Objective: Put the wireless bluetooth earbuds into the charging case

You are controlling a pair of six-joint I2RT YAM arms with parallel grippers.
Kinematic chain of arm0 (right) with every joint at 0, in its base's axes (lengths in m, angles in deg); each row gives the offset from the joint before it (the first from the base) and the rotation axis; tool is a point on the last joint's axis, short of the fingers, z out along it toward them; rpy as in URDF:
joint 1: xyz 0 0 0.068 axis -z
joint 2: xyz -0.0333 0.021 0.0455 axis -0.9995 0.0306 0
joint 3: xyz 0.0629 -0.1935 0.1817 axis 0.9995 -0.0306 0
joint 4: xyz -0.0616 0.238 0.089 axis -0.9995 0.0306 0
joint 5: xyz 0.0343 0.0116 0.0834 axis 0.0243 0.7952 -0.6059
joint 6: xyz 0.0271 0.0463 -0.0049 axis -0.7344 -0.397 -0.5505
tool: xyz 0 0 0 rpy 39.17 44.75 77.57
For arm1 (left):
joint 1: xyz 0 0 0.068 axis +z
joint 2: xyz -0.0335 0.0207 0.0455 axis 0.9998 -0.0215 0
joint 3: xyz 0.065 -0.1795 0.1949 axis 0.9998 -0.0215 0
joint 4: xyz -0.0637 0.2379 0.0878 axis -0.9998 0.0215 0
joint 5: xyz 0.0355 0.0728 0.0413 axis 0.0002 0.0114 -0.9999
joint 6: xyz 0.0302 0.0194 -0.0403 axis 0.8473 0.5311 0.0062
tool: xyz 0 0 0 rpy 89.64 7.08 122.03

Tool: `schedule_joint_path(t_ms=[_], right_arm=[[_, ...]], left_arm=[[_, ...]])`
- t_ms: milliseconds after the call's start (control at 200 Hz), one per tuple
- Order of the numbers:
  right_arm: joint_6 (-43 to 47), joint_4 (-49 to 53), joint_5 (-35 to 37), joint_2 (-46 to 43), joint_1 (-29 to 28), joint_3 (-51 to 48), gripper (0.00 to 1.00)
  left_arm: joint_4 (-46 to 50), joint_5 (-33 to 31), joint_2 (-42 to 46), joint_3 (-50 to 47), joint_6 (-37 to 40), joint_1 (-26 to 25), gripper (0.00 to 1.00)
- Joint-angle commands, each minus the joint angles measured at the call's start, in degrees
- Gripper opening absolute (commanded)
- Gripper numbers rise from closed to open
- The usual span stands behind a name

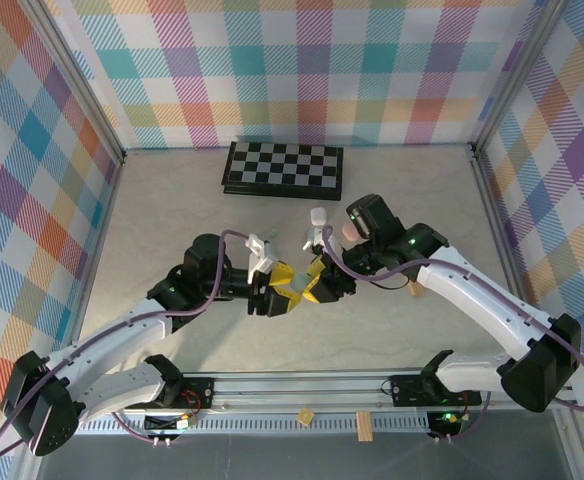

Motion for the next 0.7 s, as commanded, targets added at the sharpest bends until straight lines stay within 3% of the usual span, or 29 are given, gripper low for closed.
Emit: schedule_joint_path(t_ms=[0,510,580,635,695], right_arm=[[3.33,3.22,-6.73,0.98,-0.12,2.28,0.28],[4.42,4.66,-8.99,2.72,-0.2,2.38,0.28],[4.56,4.85,-8.23,2.77,-0.21,2.16,0.28],[4.12,4.22,-7.08,2.27,-0.14,1.56,0.28],[4.21,4.09,-6.17,1.77,-0.08,1.06,0.28]], left_arm=[[1.25,4.21,-0.57,2.92,3.64,-1.46,0.56],[2.06,6.81,-3.46,5.97,4.52,-4.28,0.27],[2.29,6.38,-3.2,5.72,4.81,-4.31,0.27],[2.99,5.58,-2.67,5.46,5.47,-4.33,0.44],[2.43,4.7,-1.6,4.55,5.81,-4.29,0.54]])
